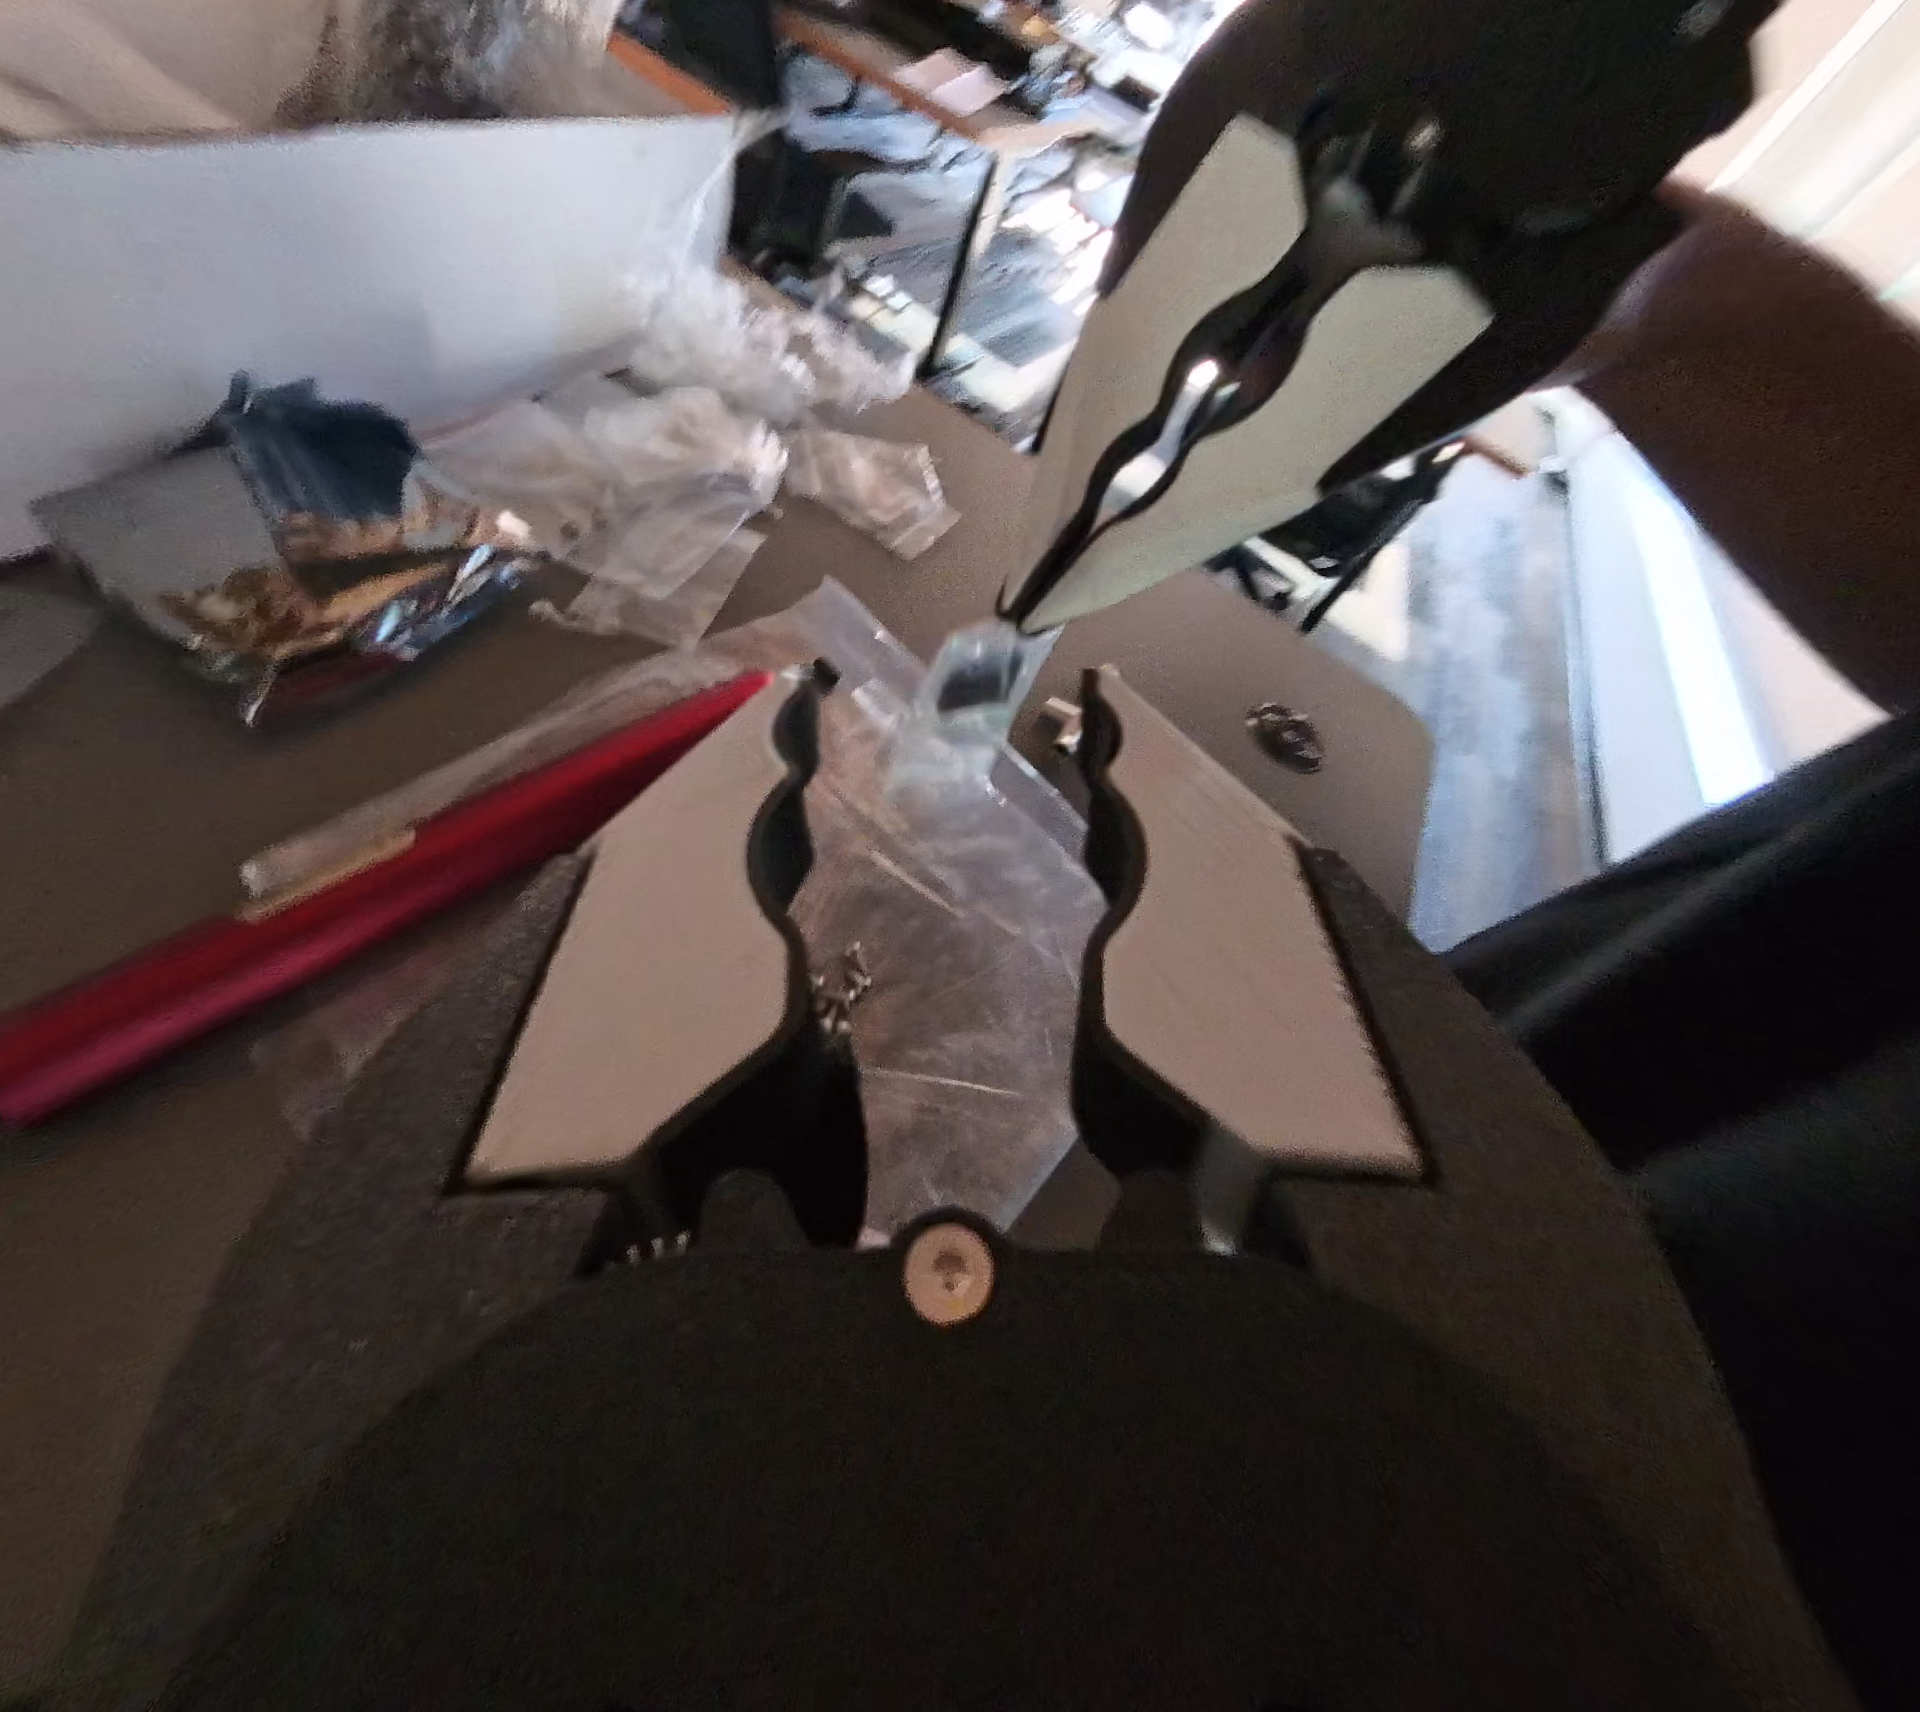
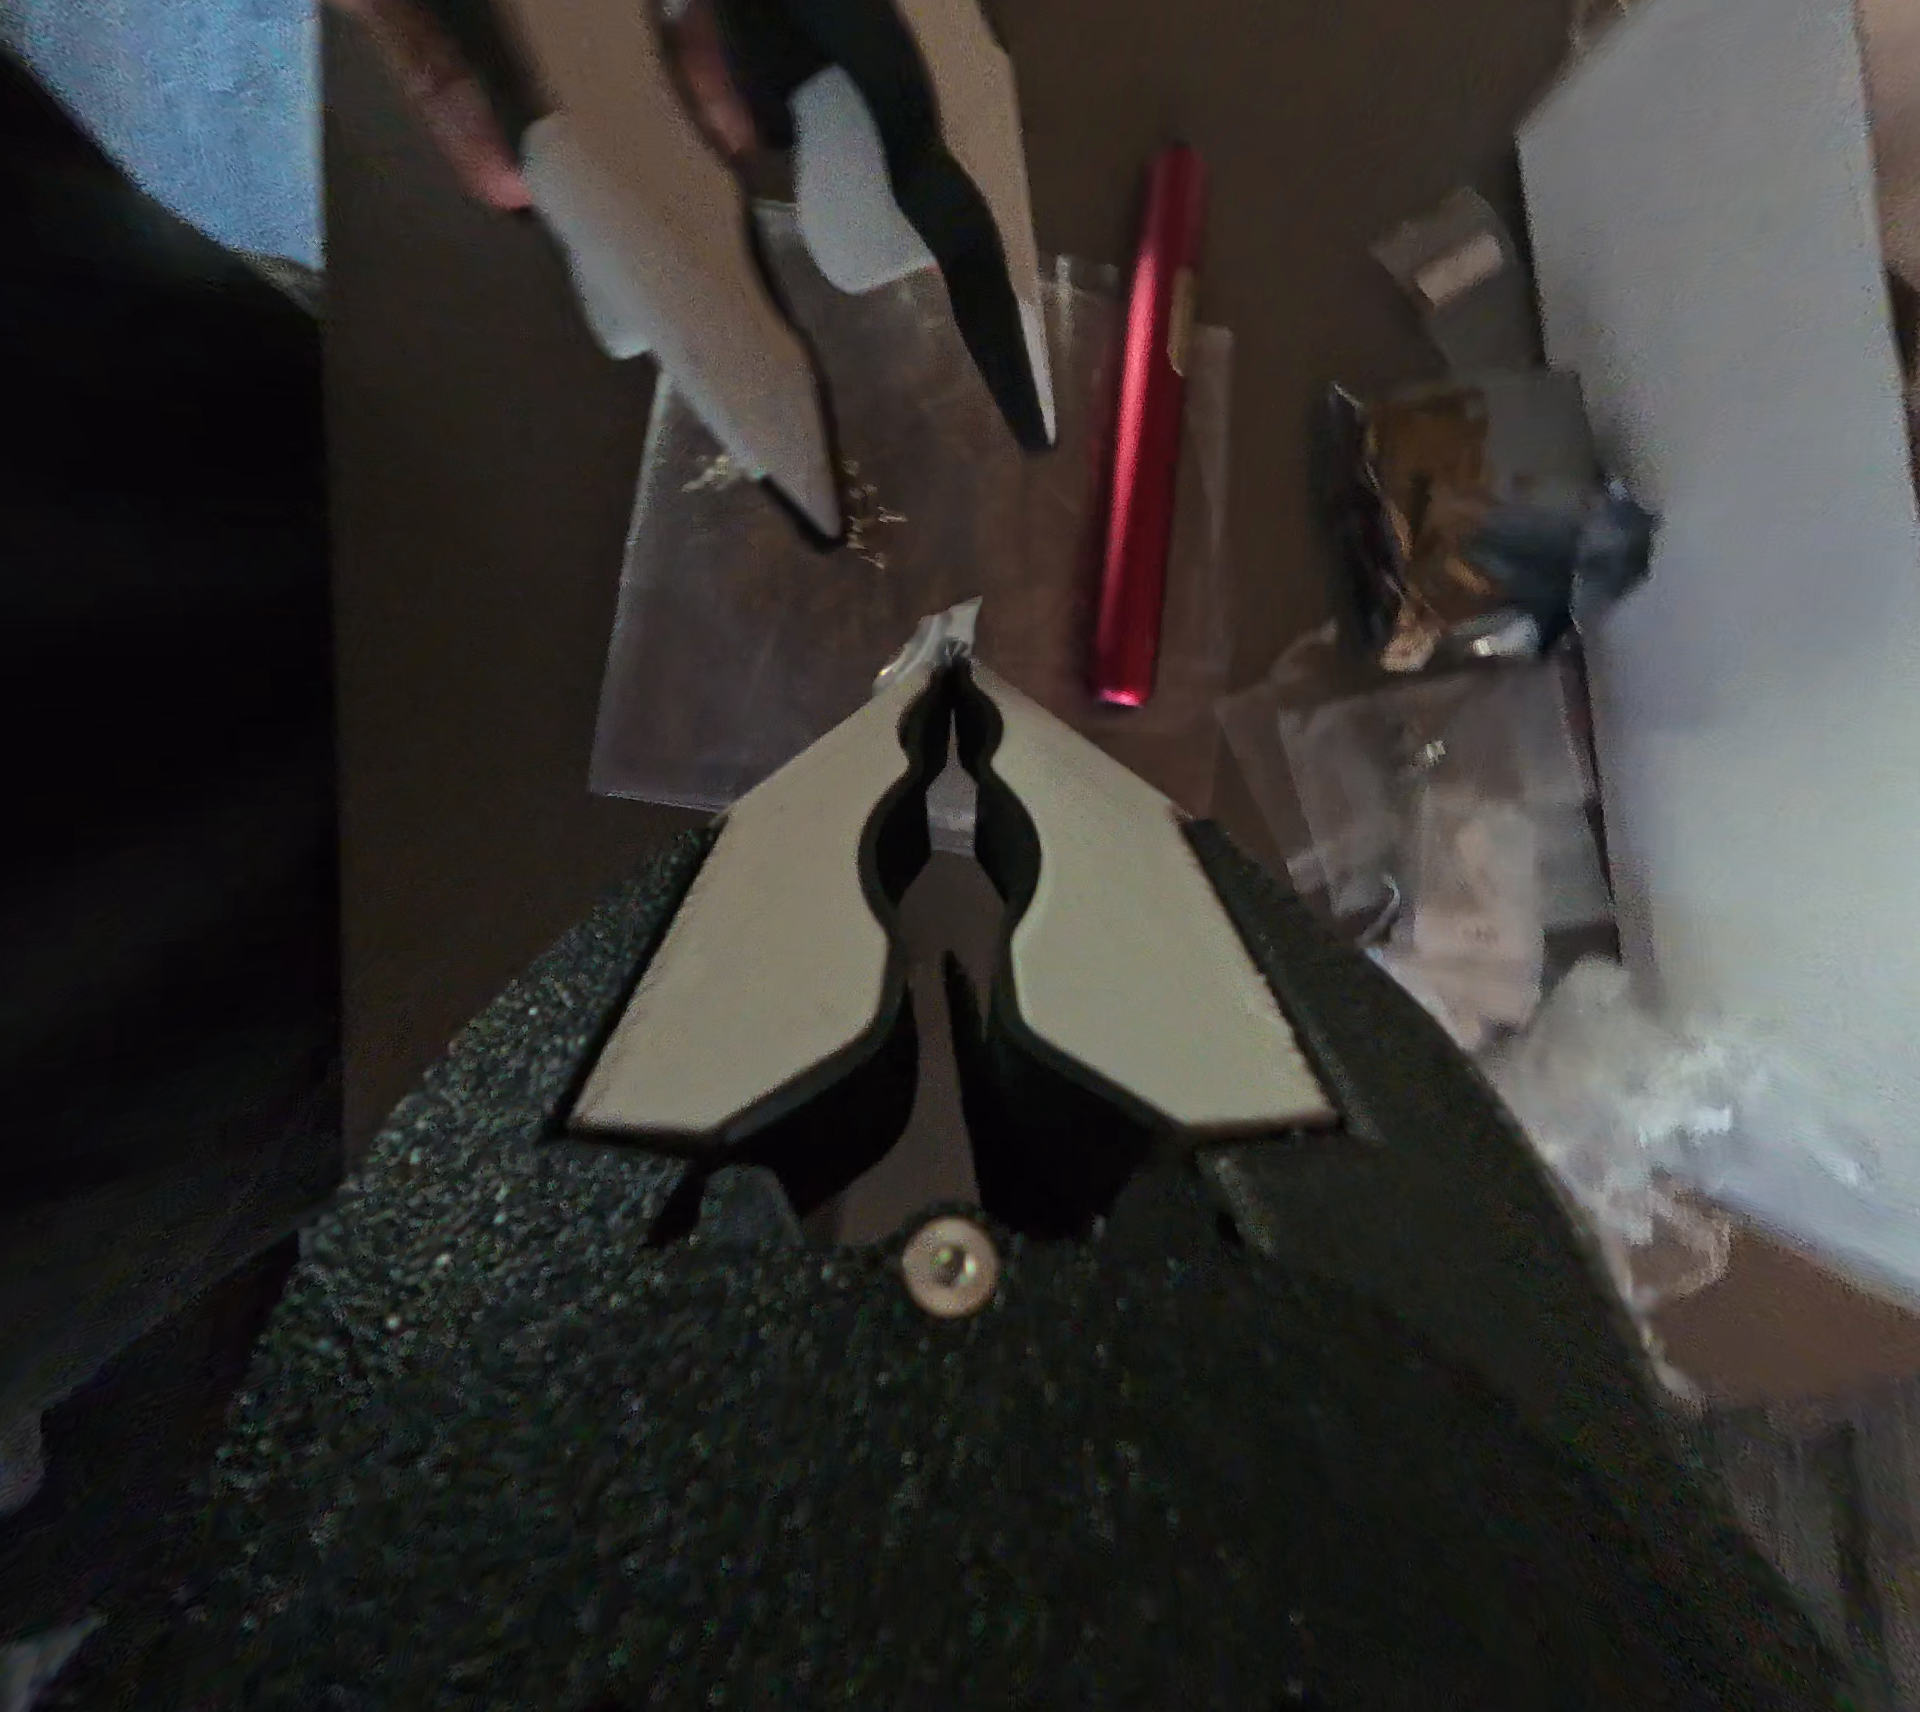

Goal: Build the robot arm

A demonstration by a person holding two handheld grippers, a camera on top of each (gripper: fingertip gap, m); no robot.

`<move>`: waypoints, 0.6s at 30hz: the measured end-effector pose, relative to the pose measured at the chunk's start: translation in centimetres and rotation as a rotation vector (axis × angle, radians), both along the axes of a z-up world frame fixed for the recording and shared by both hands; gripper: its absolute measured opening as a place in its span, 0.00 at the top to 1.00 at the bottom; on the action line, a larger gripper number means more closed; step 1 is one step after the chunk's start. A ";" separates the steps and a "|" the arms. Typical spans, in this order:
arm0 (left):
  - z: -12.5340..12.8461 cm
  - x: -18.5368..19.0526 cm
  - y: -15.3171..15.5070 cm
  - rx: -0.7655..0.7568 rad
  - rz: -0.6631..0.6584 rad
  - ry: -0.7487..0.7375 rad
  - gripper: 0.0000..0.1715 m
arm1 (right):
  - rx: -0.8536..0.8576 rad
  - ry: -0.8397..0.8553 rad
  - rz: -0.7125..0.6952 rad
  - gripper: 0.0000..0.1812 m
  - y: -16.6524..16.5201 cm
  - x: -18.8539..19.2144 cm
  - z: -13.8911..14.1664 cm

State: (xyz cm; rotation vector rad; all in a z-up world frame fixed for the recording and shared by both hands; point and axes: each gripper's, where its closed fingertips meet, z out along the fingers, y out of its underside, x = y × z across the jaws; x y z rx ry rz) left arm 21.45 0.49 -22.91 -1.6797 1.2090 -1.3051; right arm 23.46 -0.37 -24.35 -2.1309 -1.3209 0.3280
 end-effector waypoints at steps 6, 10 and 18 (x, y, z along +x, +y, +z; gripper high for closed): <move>0.1 0.3 0.3 0.046 -0.166 0.023 0.83 | -0.020 0.113 0.210 1.00 0.2 -2.1 1.8; 0.1 0.4 0.0 0.054 -0.212 -0.003 1.00 | 0.029 0.110 0.212 1.00 1.4 -1.7 2.9; -1.2 0.3 0.1 -0.009 -0.172 0.033 1.00 | -0.049 0.190 0.181 1.00 1.8 -1.9 2.1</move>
